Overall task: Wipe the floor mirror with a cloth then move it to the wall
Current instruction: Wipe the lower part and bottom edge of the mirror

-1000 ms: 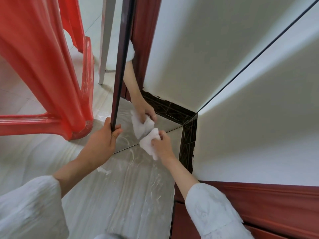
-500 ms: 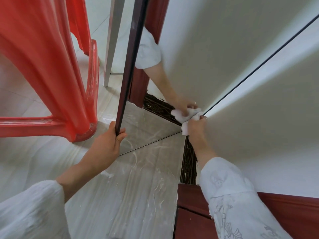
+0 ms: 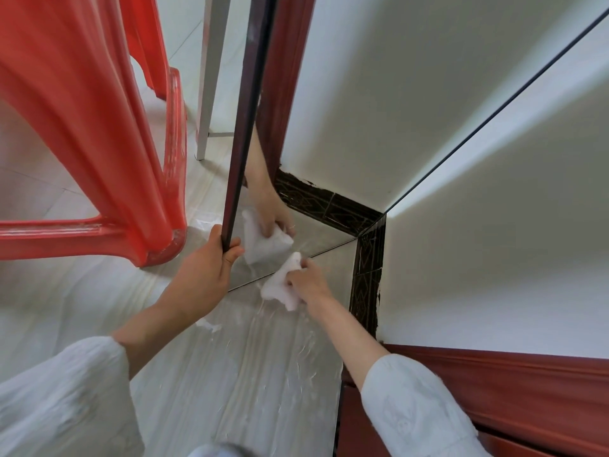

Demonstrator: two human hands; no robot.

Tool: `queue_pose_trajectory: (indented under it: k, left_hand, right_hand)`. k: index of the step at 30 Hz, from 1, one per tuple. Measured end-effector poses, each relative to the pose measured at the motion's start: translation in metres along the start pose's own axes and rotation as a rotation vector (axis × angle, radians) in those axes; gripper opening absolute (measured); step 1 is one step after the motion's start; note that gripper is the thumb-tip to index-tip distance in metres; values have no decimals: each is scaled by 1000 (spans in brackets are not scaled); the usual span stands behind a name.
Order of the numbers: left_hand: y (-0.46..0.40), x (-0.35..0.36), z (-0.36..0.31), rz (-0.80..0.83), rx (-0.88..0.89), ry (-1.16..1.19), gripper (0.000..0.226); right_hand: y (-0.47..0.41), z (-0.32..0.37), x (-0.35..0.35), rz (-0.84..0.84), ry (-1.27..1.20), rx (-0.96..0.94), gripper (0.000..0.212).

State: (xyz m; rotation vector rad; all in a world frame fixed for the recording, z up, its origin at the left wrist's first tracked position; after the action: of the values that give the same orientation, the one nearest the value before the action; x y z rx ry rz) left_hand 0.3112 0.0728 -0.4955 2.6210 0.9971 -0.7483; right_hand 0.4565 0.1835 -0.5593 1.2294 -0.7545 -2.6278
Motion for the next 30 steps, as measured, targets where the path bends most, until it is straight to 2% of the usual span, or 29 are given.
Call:
queue_pose_trajectory:
  k: [5,7,11,15,22,26,30]
  left_hand:
    - [0,0,0,-1,-4,17,40]
    - [-1,0,1,6,-6,22,42]
    - [-1,0,2,4,-9,29,40]
    - [-2,0,2,19,-10,12,40]
    - [-2,-3,2,55,25,-20,31]
    - [-3,-6,-2,110,-3,-22,28]
    - [-6,-10,-3,206,38,-41,25]
  right_hand:
    - [-46,-2,-45,-409,-187,164,38]
    - [-58,0,-50,-475,-300,211,37]
    - [-57,14,-27,-330,-536,249,33]
    - [-43,11,8,-303,-393,222,31]
    - [1,-1,60,-164,-369,210,30]
    - [21,-6,72,114,-312,277,33]
    - [31,-14,55,400,-235,322,45]
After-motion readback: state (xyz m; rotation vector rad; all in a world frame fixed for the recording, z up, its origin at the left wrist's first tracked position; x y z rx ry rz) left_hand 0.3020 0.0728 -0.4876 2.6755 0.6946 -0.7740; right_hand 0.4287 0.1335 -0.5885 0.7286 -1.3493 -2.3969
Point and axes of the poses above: each hand's wrist, its own y-axis away from the middle knuckle, its own x-axis out of the palm, z = x × y, the point moved 2 cm from there along -y, towards the middle knuckle, and after that the axes turned 14 degrees about -z, right-handed, at the moved point
